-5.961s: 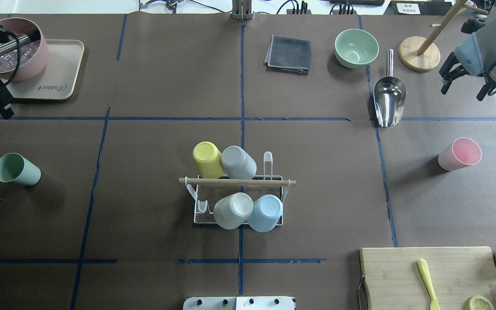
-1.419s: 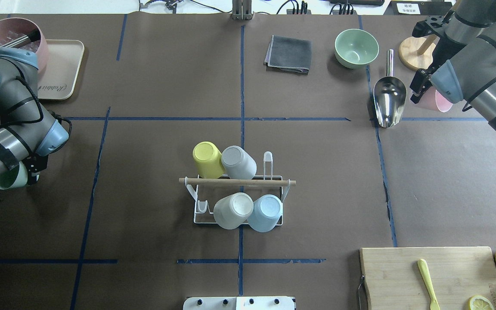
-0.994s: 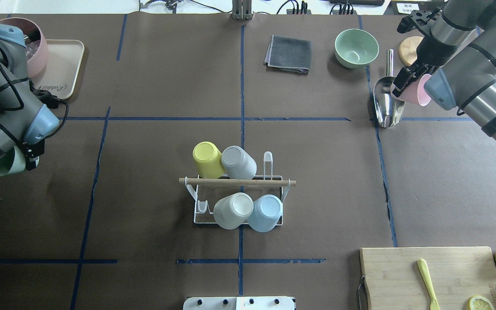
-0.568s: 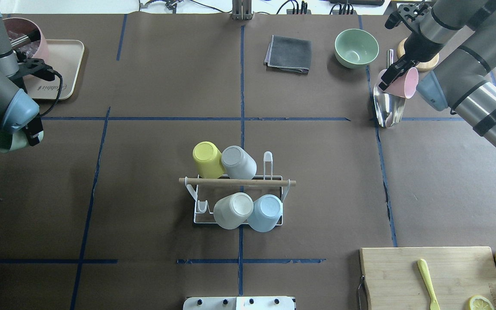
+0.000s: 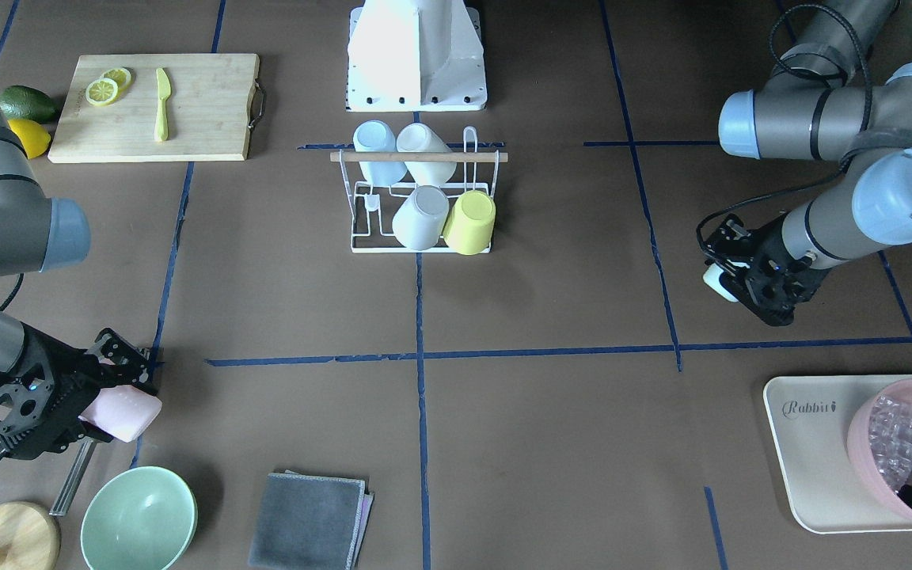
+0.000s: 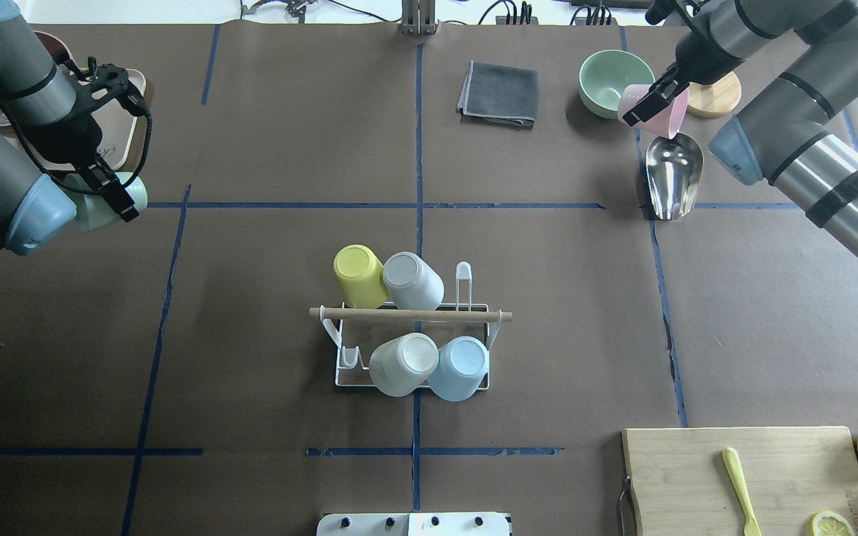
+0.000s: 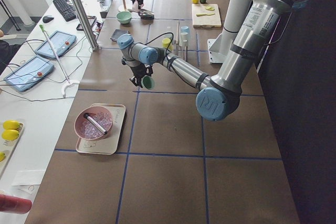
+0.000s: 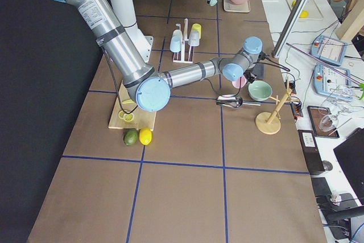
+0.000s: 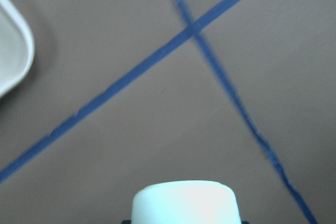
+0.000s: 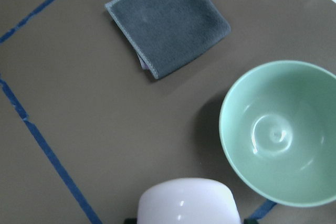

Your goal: Place cup on cup holder

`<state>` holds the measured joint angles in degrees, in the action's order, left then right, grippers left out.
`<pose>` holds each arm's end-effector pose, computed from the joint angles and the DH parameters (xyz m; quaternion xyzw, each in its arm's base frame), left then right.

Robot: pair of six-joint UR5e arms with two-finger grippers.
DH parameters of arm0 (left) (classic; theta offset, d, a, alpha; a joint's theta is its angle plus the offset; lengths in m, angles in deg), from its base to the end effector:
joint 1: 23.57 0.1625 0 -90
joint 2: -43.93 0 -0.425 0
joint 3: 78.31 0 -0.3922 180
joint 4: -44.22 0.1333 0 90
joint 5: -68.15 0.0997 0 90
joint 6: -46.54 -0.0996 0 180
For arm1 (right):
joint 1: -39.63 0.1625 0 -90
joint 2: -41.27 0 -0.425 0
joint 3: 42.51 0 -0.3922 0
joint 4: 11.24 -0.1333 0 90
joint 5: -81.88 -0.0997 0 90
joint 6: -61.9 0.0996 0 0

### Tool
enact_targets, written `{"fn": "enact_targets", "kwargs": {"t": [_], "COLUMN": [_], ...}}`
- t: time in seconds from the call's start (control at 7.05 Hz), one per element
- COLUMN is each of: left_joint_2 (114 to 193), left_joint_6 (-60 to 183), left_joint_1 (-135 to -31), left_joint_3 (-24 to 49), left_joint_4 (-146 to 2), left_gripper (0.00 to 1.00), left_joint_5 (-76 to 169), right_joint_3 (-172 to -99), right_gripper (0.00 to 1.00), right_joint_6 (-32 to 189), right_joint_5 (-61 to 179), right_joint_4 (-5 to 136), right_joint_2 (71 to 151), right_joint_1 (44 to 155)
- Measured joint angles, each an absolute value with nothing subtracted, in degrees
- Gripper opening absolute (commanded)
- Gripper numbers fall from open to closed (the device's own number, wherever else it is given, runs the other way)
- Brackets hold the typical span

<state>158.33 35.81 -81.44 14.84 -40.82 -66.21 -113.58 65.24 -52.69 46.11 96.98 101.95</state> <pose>0.2879 -0.5781 0.3956 0.1095 0.3974 0.4006 0.8183 -0.2862 -0.6822 0.3831 0.2701 -0.4345 -0.3290 0.7938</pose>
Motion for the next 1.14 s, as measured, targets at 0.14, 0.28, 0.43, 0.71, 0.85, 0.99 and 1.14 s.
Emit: {"fn": "enact_targets", "kwargs": {"t": [0.14,0.28,0.43,0.71,0.85,0.99,1.14], "left_joint_2": [158.15,157.29,155.11,148.59,146.85,146.22,145.99], "left_joint_6": [36.11,36.27,37.61,46.01,50.91,55.69,60.89], "left_joint_1": [-80.87,-80.71,-80.65,-80.19,-79.94,-79.72,-78.63], "left_joint_3": [16.24,18.21,20.78,26.66,27.86,28.28,28.44], "left_joint_4": [-47.48,-54.49,-61.87,-76.22,-82.97,-89.37,-96.84], "left_gripper": [0.02,0.02,0.02,0.02,0.02,0.02,0.02], "left_joint_5": [-66.11,-65.89,-64.91,-59.6,-57.73,-55.87,-53.22], "right_joint_3": [-114.39,-115.84,-118.01,-125.03,-128.61,-130.61,-131.49], "right_gripper": [0.0,0.0,0.0,0.0,0.0,0.0,0.0], "right_joint_6": [67.51,71.18,74.87,81.46,84.21,85.42,85.87], "right_joint_5": [-52.73,-52.76,-52.76,-52.59,-51.91,-51.15,-49.95], "right_joint_4": [43.32,40.74,38.96,37.8,36.57,33.74,29.77], "right_joint_2": [96.31,96.03,95.97,95.96,96.07,96.3,96.75], "right_joint_1": [101.95,101.92,101.81,100.66,99.5,98.71,97.97]}}
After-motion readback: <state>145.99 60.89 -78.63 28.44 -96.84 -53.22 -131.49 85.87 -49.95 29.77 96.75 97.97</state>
